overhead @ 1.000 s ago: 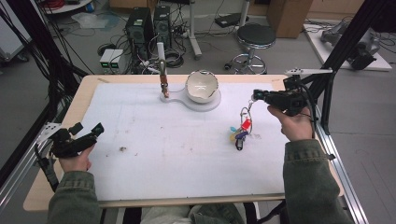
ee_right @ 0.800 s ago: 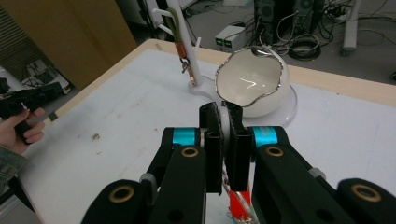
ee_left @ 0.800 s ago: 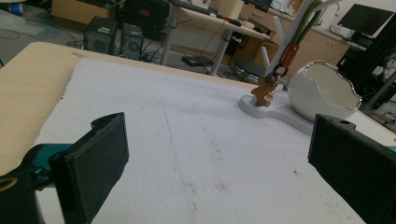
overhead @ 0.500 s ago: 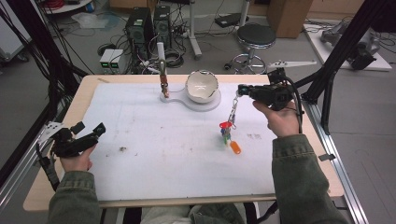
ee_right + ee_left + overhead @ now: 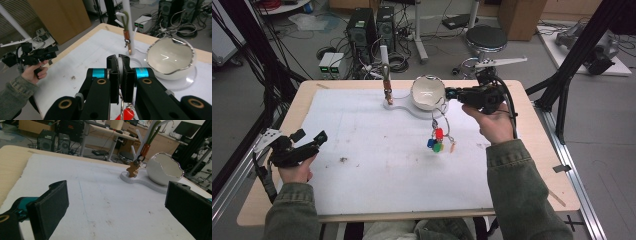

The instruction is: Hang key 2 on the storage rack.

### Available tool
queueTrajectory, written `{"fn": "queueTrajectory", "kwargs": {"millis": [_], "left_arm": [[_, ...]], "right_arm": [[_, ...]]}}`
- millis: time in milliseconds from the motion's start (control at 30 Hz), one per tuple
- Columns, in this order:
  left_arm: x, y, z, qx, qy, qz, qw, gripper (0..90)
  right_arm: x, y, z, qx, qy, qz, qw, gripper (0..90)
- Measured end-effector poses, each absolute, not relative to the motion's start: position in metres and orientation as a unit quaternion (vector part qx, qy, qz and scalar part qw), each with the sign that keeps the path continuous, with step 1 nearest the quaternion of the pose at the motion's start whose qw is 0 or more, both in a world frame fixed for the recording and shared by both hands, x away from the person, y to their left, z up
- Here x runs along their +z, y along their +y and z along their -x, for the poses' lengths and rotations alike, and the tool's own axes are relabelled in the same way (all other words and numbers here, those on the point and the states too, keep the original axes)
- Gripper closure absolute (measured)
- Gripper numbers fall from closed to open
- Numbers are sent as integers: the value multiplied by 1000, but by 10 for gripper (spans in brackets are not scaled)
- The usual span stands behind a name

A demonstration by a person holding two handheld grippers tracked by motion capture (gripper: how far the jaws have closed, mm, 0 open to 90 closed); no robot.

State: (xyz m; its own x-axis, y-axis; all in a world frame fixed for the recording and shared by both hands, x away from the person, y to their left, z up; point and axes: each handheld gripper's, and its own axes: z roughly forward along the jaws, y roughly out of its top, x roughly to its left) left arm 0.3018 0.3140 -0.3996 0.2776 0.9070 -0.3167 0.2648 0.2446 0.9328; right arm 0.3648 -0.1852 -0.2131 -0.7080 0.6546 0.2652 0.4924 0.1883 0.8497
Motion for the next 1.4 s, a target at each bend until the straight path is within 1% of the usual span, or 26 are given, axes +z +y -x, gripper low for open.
{"fn": "queueTrajectory", "kwargs": {"millis": [300,1033,1400], "left_arm": [[-394,306,-303,270,522,-559,586,56],[-381,277,-314,239,486,-593,596,56],[-374,261,-316,221,472,-592,615,56]], "right_arm": [[-216,-163,-370,520,771,-362,63,874],[-213,-121,-374,524,772,-355,53,873],[-213,-104,-375,525,776,-348,45,873]]}}
